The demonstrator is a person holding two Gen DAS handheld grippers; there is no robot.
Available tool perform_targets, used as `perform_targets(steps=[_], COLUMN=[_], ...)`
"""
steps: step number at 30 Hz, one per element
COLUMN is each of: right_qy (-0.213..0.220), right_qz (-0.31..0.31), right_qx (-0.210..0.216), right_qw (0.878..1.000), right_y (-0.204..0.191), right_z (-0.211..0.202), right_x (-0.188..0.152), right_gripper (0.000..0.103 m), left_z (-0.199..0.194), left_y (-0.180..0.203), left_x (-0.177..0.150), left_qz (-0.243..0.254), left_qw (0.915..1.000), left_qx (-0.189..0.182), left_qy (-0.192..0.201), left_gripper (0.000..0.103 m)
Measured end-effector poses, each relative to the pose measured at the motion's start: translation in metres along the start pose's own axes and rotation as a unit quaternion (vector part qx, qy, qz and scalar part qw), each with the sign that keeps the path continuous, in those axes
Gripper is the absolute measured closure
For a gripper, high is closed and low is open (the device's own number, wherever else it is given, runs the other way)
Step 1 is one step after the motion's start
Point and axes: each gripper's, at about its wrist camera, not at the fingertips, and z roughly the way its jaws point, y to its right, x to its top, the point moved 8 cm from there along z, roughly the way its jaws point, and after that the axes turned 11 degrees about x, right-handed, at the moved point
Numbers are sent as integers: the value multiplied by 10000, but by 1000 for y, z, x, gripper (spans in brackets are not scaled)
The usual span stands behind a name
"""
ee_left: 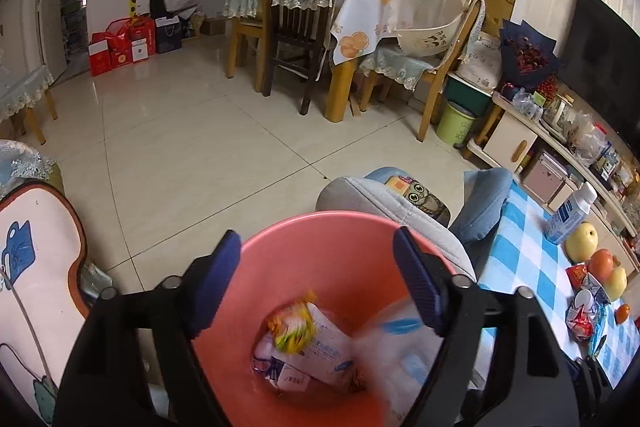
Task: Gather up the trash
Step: 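Open both tools over the pink bucket and withdraw them toward the table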
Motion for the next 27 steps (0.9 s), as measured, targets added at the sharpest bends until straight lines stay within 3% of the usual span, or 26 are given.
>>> perform_targets(steps=[8, 17, 27], right_qy=[246, 100, 70], right_qz=[145, -64, 11], right_qx=[-574, -1097, -1230], right_qw=[9979, 9939, 9924], right_y=[36, 61, 74], right_z=[-41, -66, -88], right_x=[-19, -56, -79], right_gripper=[13, 13, 13], left_z=[-4, -15, -22], left_y=[20, 54, 88], left_x=[-5, -13, -28], left_qz=[171, 549, 1124], left_qw=[9998, 9977, 9929], left_qx=[-135, -397, -358], left_qy=[-25, 98, 136], left_gripper=[13, 13, 10])
